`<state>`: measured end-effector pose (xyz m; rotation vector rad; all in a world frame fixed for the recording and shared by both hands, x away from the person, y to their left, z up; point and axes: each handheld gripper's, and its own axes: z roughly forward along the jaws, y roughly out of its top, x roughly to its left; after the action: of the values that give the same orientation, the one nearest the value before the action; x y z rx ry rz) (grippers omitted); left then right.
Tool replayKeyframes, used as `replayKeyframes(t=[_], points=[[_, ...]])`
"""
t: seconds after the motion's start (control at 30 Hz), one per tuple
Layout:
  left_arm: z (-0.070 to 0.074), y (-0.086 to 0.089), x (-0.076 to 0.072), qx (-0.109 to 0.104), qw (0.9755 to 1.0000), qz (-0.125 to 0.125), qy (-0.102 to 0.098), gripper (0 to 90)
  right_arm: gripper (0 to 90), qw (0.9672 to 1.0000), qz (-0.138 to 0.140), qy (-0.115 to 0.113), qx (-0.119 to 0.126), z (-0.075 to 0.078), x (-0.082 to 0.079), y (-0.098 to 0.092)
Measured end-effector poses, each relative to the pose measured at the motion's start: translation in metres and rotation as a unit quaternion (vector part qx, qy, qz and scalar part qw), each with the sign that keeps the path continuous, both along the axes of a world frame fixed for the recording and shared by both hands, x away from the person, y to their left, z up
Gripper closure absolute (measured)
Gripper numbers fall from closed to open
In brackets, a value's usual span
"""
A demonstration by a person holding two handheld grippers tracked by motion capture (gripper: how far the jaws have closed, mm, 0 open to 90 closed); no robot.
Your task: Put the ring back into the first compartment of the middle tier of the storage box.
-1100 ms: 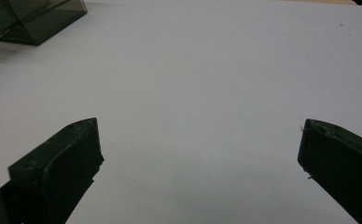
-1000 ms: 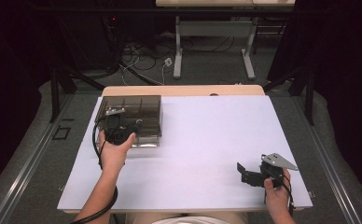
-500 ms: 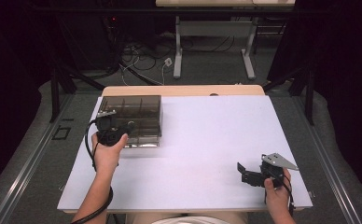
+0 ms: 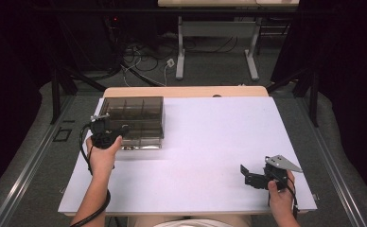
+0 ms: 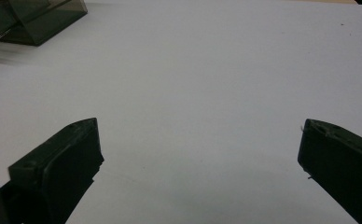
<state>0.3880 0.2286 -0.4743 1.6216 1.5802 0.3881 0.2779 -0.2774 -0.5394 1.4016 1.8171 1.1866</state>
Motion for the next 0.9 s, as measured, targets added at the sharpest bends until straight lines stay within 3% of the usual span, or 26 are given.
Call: replayKeyframes(t=[0.37,0.57,0.9], points=[[-0.01,0.011,0.002,0.007,0.9998,0.014,0.01,69.0,0.0,1.0,0.0,0.003,-0.002,0.001,0.0,-0.001],[-0.015,0.016,0.003,0.022,0.9993,0.026,0.015,69.0,0.0,1.0,0.001,0.003,-0.002,0.001,0.0,-0.001],[-0.022,0.024,0.004,0.019,0.9988,0.038,0.024,69.0,0.0,1.0,0.001,0.002,-0.001,0.001,0.0,-0.001]])
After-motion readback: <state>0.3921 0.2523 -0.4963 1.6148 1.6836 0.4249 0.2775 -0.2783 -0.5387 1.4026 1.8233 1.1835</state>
